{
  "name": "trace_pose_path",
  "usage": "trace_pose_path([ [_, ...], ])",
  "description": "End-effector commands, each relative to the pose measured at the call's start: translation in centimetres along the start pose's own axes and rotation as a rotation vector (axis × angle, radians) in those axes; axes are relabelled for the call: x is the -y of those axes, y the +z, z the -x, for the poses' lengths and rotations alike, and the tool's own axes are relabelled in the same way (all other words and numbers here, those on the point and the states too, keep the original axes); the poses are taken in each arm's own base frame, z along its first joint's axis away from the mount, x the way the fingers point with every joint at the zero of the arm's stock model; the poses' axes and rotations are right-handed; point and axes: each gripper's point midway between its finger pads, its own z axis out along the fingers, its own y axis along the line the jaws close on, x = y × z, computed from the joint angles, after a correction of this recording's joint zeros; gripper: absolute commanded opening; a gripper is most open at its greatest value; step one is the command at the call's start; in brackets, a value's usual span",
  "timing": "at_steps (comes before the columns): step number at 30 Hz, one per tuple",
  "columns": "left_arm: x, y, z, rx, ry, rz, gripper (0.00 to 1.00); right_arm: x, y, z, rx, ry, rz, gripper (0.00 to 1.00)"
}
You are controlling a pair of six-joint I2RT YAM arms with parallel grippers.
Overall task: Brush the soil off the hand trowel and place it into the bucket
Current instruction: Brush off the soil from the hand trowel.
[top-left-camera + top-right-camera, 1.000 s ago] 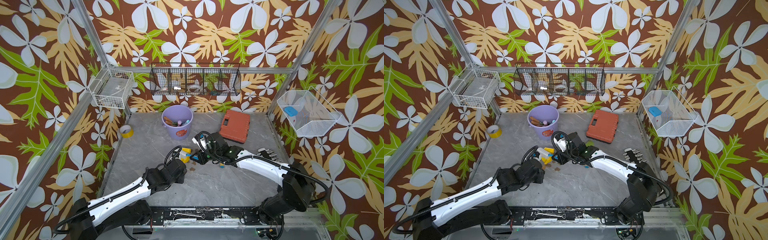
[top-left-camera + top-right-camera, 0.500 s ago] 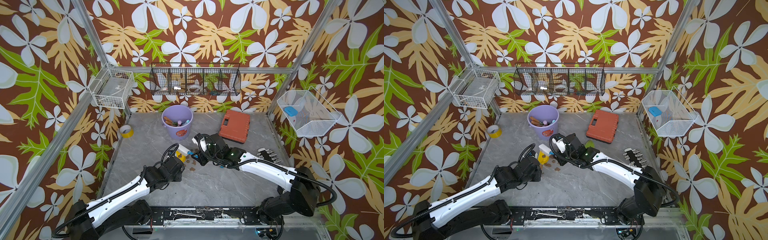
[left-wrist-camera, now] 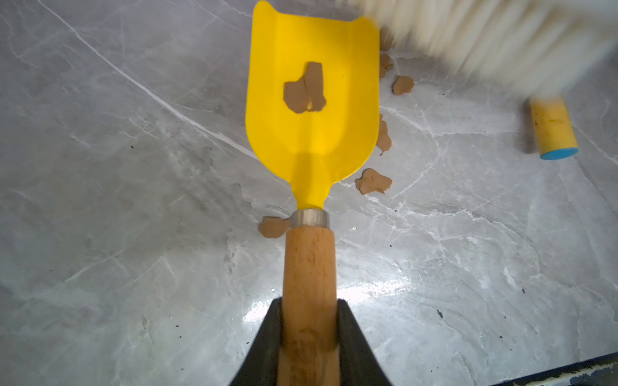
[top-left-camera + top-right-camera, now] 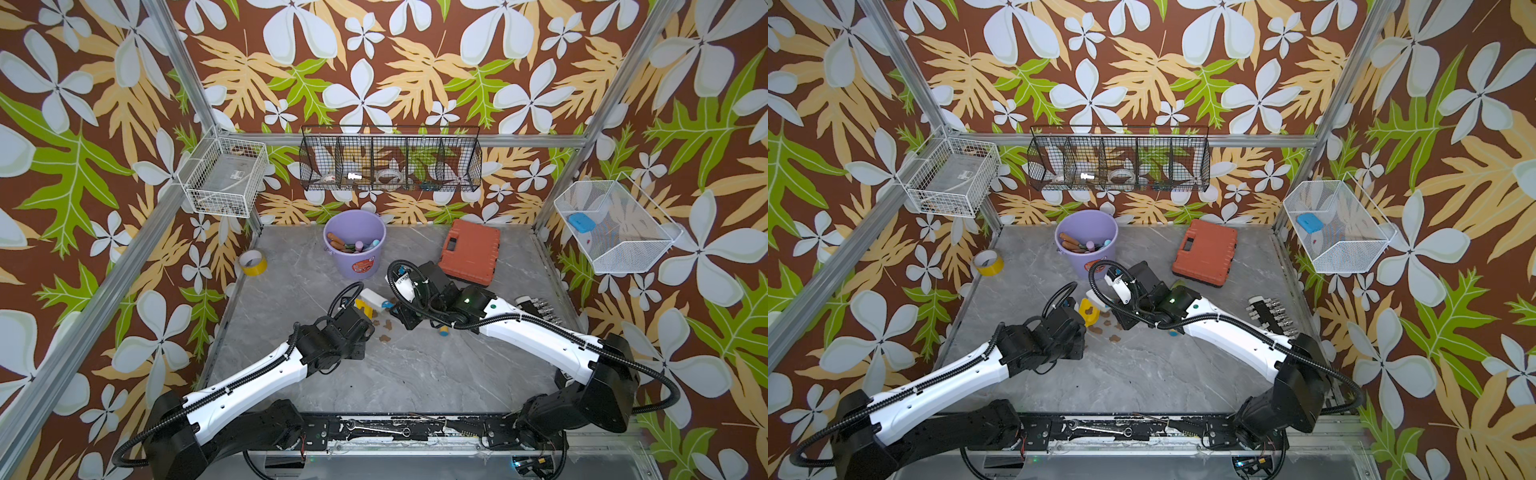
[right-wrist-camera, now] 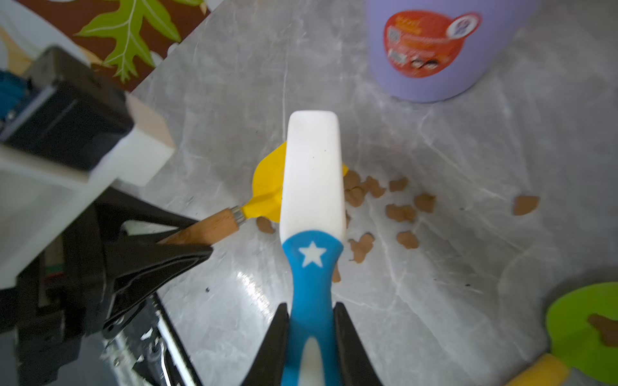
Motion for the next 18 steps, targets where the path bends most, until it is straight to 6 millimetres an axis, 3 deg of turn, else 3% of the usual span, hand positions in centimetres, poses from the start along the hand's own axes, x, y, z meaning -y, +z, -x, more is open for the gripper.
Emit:
trace_pose_path([
  [1,0.2,-0.1,0.6,0.002,0.057,0.013,0.00,-2.2,0.8,-3.7,-0.174,-0.022,0.154,0.00],
  [2,0.2,-0.2,0.8,0.002,0.066,0.015,0.00,-2.3,1.4,-4.5,-0.208,-0.023,0.174,0.00],
  [4,0.3,-0.3,1.0,0.001,0.074,0.020,0.00,0.8,2.7,-5.2,-0.248,-0.001,0.001,0.00],
  [6,0.4,-0.3,1.0,-0.003,0.078,0.016,0.00,4.9,2.6,-4.4,-0.239,0.000,-0.245,0.00],
  [8,0.5,-0.2,0.8,-0.009,0.079,0.013,0.00,6.8,1.3,-2.7,-0.163,0.000,-0.376,0.00],
  [10,0.4,-0.2,0.7,-0.015,0.080,0.018,0.00,6.1,0.2,-1.1,-0.071,-0.002,-0.350,0.00],
  [13,0.4,-0.1,0.7,-0.018,0.083,0.018,0.00,3.0,-1.1,0.3,0.016,-0.016,-0.197,0.00],
  [15,0.3,0.0,0.8,-0.015,0.081,0.030,0.00,0.1,-1.0,-0.1,0.018,-0.048,-0.055,0.00],
  [18,0.2,-0.2,1.1,0.004,0.074,0.027,0.00,-2.4,-0.1,-1.2,-0.007,-0.038,0.086,0.00],
])
